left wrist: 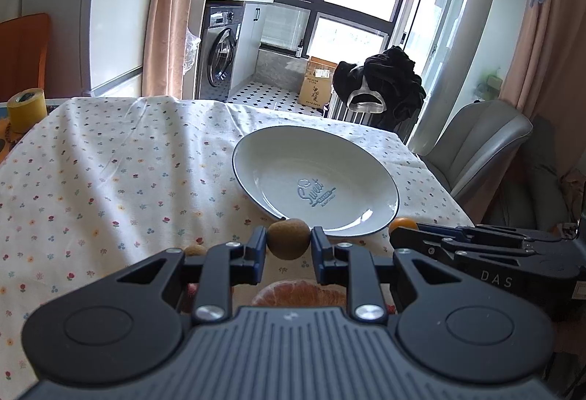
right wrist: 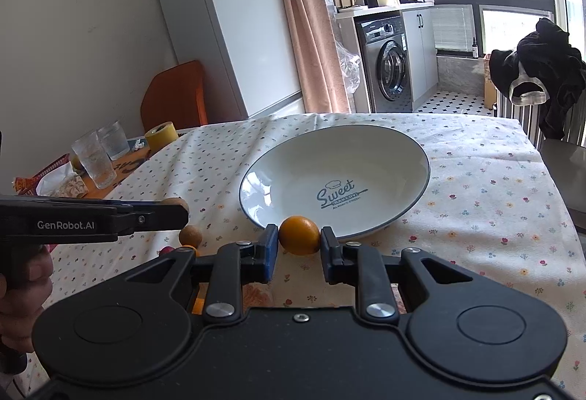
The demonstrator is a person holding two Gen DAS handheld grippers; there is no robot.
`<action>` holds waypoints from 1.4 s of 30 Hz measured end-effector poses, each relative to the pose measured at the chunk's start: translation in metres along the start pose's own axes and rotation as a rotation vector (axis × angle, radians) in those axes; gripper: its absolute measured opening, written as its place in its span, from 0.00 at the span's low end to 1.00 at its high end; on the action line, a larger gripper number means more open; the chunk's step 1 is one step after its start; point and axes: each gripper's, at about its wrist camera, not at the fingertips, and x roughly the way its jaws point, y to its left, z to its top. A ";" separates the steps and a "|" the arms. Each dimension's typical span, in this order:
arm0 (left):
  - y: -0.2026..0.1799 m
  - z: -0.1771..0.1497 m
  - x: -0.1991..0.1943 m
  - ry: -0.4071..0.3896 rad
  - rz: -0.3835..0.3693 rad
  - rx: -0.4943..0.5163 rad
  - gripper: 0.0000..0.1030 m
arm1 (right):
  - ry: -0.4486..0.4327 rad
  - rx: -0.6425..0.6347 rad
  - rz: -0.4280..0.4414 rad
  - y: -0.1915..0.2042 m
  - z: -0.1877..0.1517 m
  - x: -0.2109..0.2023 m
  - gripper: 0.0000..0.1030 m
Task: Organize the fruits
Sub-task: 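Carry the kiwi in left tool and kumquat in right tool over the bowl, then open left tool to drop the kiwi while right tool releases the kumquat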
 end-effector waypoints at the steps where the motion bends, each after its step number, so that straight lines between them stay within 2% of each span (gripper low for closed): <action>1: -0.001 0.001 0.003 0.004 0.000 0.004 0.23 | 0.002 0.003 -0.001 -0.001 0.000 0.002 0.22; 28: -0.013 0.029 0.073 0.079 -0.003 0.045 0.24 | 0.031 0.050 -0.009 -0.025 0.014 0.044 0.22; 32: -0.010 0.030 0.077 0.100 0.013 0.039 0.27 | 0.041 0.039 -0.016 -0.025 0.013 0.047 0.23; 37: -0.004 0.029 0.067 0.085 0.036 0.038 0.32 | 0.039 0.042 -0.011 -0.024 0.013 0.046 0.24; 42: 0.001 0.026 0.053 0.075 0.048 0.028 0.44 | 0.030 0.026 -0.011 -0.019 0.014 0.042 0.27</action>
